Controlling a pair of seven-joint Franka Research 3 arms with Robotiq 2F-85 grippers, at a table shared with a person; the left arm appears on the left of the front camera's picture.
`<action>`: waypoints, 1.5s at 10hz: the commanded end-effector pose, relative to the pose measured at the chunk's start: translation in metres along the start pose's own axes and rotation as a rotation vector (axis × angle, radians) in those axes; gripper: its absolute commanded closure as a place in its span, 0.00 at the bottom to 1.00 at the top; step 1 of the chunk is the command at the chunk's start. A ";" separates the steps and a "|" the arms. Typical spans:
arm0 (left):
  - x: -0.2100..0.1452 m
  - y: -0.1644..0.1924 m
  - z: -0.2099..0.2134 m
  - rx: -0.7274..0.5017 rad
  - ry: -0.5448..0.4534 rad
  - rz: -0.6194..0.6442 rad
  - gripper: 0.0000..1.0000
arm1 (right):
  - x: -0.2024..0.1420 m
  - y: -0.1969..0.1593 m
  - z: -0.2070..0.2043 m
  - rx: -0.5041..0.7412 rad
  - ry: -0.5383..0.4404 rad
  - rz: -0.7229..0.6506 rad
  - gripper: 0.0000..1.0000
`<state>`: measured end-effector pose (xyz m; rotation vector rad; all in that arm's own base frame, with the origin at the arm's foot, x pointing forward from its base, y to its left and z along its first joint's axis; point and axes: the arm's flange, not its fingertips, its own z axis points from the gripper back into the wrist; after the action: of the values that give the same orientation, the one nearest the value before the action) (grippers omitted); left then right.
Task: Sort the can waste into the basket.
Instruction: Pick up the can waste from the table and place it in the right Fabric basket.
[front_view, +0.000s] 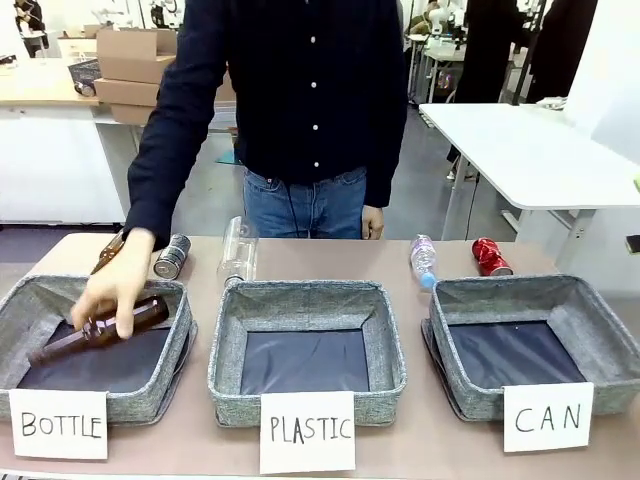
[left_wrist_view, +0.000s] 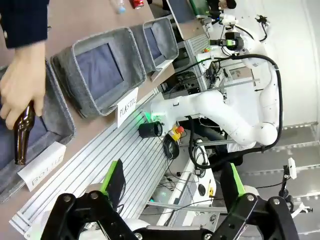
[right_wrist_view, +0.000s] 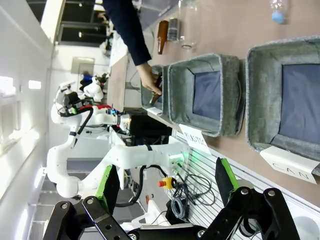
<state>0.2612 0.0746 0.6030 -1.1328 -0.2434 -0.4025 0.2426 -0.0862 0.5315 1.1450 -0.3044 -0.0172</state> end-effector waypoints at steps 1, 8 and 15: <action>0.002 -0.005 0.002 -0.002 -0.018 -0.026 0.00 | -0.004 0.002 -0.002 -0.019 0.005 0.012 0.00; 0.002 -0.005 0.002 -0.002 -0.018 -0.026 0.00 | 0.000 0.000 0.000 0.000 0.000 0.000 0.00; 0.199 0.102 -0.089 0.567 0.189 0.203 0.00 | 0.000 0.000 0.000 0.000 0.000 0.000 0.00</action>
<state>0.4471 -0.0133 0.5599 -0.6360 -0.1657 -0.2766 0.2427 -0.0856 0.5304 1.1388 -0.3000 -0.0243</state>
